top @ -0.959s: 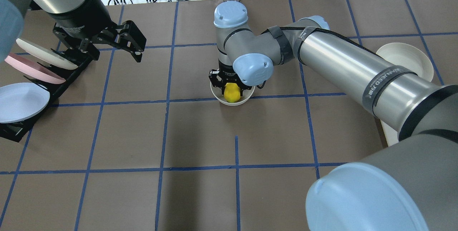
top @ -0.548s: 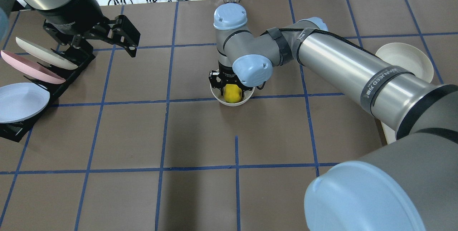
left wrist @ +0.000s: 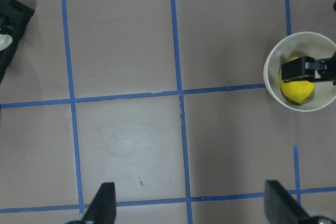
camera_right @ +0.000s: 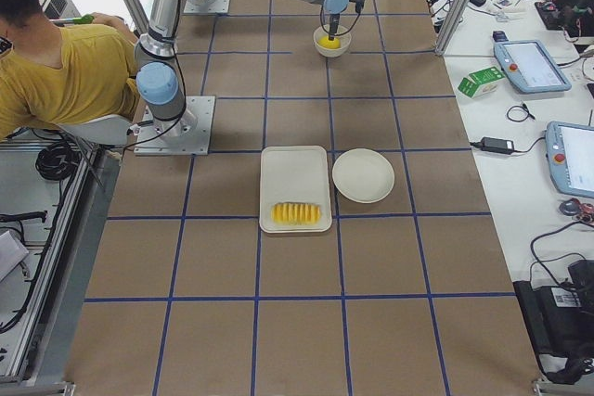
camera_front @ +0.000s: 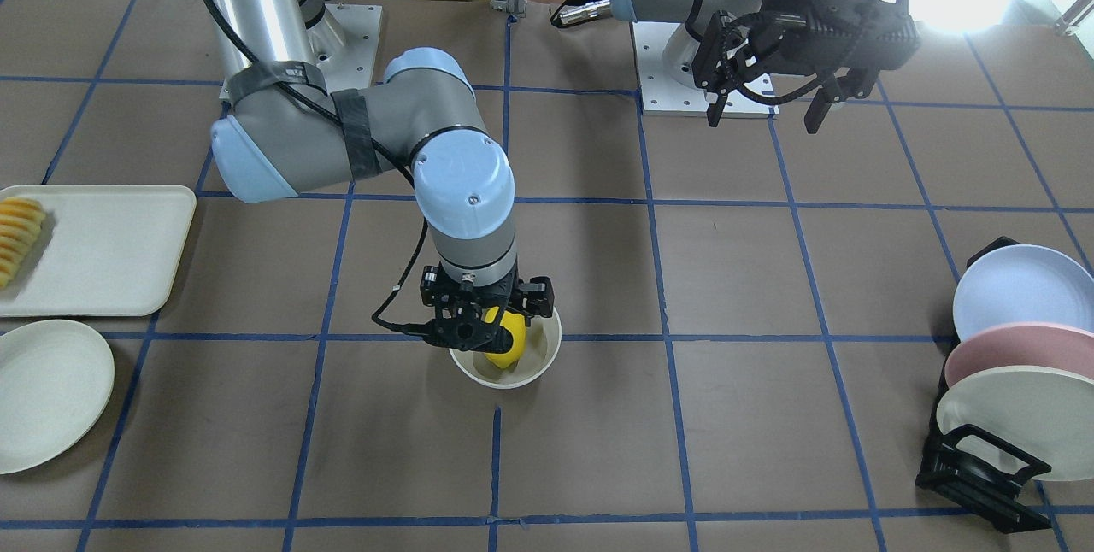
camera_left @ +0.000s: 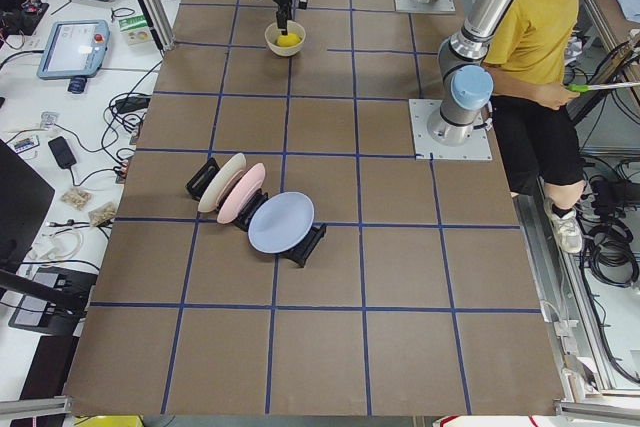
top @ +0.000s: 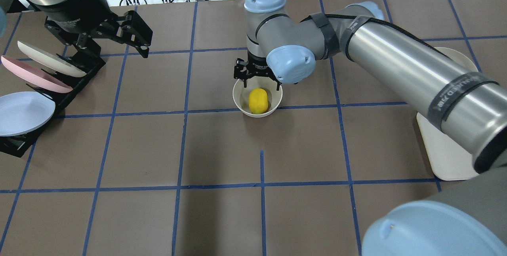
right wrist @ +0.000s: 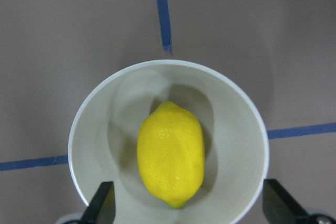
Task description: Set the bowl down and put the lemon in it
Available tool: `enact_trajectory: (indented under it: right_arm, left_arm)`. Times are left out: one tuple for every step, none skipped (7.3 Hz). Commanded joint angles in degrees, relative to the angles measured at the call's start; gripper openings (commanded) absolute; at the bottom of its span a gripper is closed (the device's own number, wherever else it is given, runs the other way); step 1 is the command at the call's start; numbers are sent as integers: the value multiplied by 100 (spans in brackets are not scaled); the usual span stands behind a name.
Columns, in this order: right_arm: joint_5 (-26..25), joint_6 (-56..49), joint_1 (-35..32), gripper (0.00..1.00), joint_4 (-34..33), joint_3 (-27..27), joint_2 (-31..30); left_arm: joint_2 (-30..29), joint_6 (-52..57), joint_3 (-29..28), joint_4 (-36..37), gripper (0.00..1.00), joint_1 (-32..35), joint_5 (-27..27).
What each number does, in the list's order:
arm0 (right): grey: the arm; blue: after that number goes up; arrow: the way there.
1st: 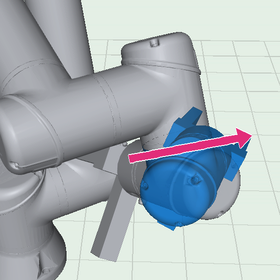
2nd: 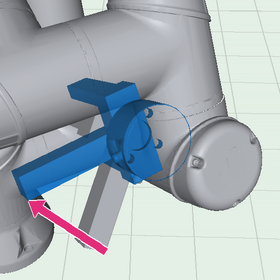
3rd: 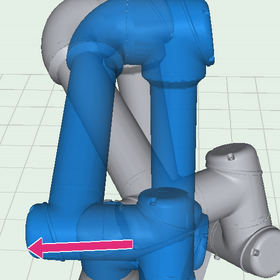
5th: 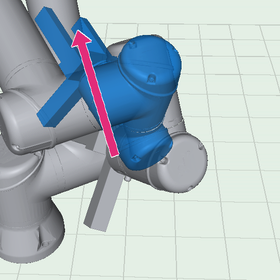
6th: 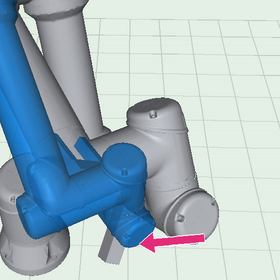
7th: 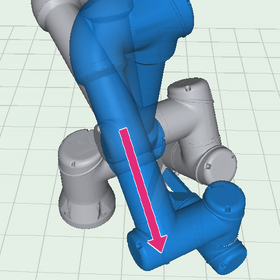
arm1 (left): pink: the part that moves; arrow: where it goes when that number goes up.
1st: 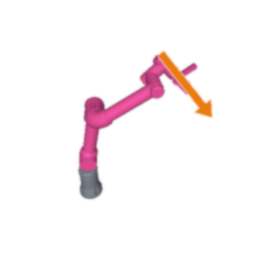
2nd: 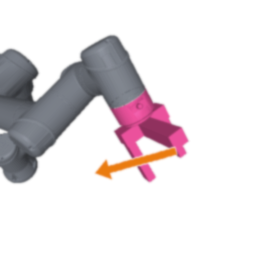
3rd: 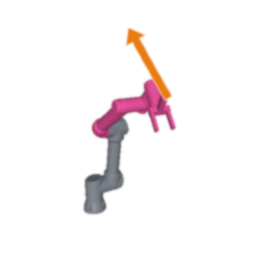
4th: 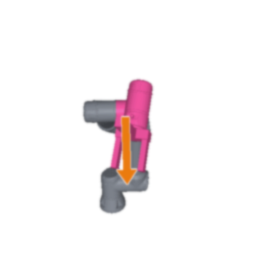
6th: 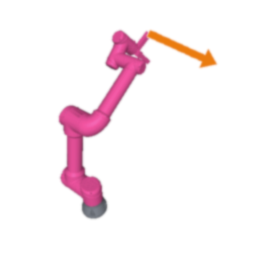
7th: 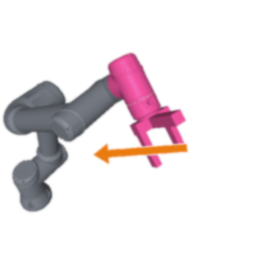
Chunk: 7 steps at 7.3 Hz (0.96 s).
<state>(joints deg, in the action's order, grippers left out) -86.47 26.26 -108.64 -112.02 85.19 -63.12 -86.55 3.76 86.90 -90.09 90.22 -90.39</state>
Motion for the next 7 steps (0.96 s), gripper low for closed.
enact_trajectory:
  right_arm:
    - [-37, -523, 691, 100, 556, 85, -803]
    - [-28, -995, 1086, 100, 985, 112, -1120]
    - [-45, -1426, 1412, 100, 1616, 121, -1541]
    - [-63, -2049, 1798, 100, 2301, 121, -2032]
    - [-63, -2264, 2150, 100, 2778, 121, -2516]
    - [-63, -2301, 2302, 100, 2808, 156, -2791]
    - [-37, -2188, 2294, 100, 2783, 217, -2880]
  left_arm:
    - [-46, -16, -24, 17, 100, 5, 4]
    - [-125, 19, -163, -43, 100, -13, 22]
    - [-291, 46, -382, -166, 100, -13, 91]
    - [-432, 11, -680, -428, 100, -13, 188]
    - [-590, 11, -961, -518, 100, -13, 267]
    - [-687, 80, -1016, -501, 100, -4, 285]
    - [-601, 107, -904, -501, 100, 39, 268]
